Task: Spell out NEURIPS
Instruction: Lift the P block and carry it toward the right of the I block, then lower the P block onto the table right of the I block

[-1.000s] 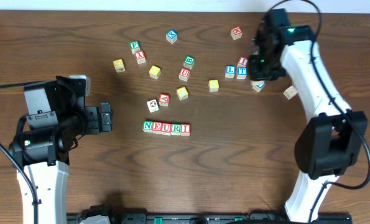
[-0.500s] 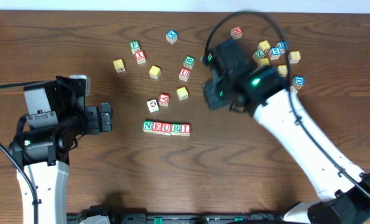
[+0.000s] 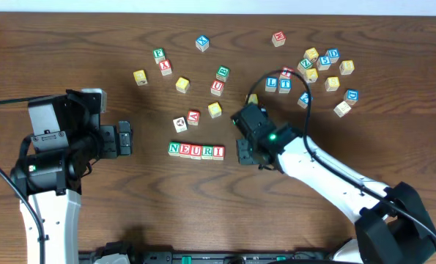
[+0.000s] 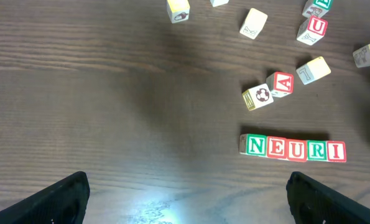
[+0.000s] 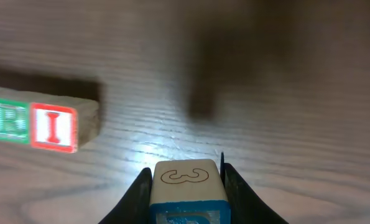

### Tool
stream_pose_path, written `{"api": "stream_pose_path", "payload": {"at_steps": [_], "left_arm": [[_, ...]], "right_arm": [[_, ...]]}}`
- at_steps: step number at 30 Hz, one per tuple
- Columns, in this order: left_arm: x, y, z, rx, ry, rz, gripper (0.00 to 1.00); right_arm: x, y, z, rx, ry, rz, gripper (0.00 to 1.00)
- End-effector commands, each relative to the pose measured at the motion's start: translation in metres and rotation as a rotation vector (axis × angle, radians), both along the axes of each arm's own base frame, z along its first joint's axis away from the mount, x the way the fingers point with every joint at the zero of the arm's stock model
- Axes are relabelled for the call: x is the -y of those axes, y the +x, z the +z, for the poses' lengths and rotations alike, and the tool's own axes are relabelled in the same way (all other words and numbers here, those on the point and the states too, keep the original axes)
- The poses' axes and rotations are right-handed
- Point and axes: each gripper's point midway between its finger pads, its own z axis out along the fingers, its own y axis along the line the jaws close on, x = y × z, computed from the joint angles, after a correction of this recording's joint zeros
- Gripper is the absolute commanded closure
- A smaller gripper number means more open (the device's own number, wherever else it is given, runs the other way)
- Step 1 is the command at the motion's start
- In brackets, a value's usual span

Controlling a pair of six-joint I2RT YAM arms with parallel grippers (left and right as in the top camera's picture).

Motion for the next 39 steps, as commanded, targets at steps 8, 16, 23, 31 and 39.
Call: {"api": "stream_pose_path", "payload": {"at_steps": [8,16,23,31,39], "left_arm": [[-0.002,0.002,0.006,0.016,0.015,-0.008,0.01],[-0.002,0.002,0.006,0.016,0.015,-0.008,0.01],[-0.002,0.002,0.006,0.016,0.015,-0.008,0.01],[-0.002,0.002,0.006,0.016,0.015,-0.008,0.01],[-0.002,0.002,0.006,0.016,0.015,-0.008,0.01]], "right_arm": [[-0.01,-0.016,-0.024,0.015,0.028,-0.036,0.89],[-0.021,-0.011,-0.04,0.021,0.032,-0.02,0.87],[-0.017,-0.014,-0.07,-0.03,-0.016,-0.022,0.87],[-0.026,-0.005,-0.071,-0.001,0.011,-0.022,0.87],[-0.031,0.003,-0.066,0.029,0.026,-0.024,0.87]]}}
